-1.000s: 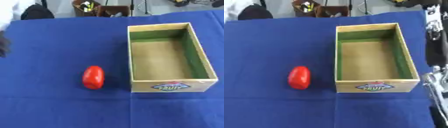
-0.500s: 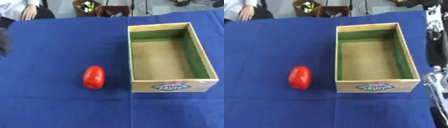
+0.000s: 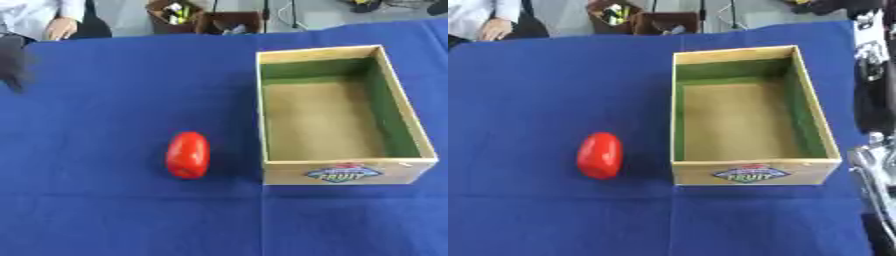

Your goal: Pick up objects on the table and place them in the box.

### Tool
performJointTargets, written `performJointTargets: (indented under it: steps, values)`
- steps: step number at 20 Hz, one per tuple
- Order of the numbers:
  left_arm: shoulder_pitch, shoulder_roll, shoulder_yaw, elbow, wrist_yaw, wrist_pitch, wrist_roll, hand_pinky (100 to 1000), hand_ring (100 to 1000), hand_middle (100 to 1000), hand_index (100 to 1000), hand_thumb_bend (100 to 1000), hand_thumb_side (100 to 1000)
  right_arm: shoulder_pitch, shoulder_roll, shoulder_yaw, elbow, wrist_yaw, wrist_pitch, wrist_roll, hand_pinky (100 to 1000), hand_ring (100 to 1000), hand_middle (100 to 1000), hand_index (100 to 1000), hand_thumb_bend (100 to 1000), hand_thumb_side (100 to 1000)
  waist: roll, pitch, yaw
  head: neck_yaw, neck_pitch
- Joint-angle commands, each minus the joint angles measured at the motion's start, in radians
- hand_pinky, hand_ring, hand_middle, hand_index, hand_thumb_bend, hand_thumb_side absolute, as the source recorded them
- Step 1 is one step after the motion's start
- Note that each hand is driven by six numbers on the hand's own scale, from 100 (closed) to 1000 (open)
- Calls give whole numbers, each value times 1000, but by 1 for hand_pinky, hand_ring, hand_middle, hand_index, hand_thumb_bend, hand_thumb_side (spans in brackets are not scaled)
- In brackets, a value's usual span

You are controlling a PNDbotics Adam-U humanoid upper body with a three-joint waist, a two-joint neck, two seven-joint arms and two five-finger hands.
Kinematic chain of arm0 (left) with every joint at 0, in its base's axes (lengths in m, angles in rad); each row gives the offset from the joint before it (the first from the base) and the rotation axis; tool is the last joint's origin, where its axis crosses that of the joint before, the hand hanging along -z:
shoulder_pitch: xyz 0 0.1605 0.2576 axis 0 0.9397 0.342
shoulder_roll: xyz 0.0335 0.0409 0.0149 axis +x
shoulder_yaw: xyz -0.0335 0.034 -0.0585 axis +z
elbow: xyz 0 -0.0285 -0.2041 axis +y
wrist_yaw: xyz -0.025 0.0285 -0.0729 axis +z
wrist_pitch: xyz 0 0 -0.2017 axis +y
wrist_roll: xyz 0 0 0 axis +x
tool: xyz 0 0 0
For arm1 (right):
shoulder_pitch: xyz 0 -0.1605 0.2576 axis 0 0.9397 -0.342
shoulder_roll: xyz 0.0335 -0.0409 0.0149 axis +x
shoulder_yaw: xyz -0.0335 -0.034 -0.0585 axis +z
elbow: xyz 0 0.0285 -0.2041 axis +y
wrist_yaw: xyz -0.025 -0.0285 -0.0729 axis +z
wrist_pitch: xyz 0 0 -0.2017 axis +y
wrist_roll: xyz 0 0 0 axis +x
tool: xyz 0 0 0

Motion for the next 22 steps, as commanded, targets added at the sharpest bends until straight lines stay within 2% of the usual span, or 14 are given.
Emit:
performJointTargets:
  steps: [1,10,17,20,22]
  values:
    - [-24,60,-3,22,5,-26,-54,489,600,707,922,928,1000,-11,-22,-7,-20,0,-1,-4,979,944,554,712,100,821,1,-16,-2,2,1]
    - [-122,100,-44,117,0,-80,-144,517,626,734,942,929,988,-10,-20,-3,-20,-2,1,-1,978,942,553,711,100,819,1,-17,-7,4,-11]
    - [-198,107,-89,190,-33,-158,-244,561,682,764,962,952,915,-10,-21,2,-20,-6,4,6,980,943,552,708,100,817,6,-19,-13,-1,-12]
    - [-223,107,-100,204,-12,-195,-312,592,710,778,972,1000,865,-9,-22,4,-20,-7,5,8,981,942,551,706,100,814,10,-18,-15,-7,-8]
    - [-240,110,-104,215,16,-214,-367,603,724,782,975,1000,837,-8,-22,5,-20,-8,6,9,982,942,550,705,100,812,13,-19,-16,-10,-6]
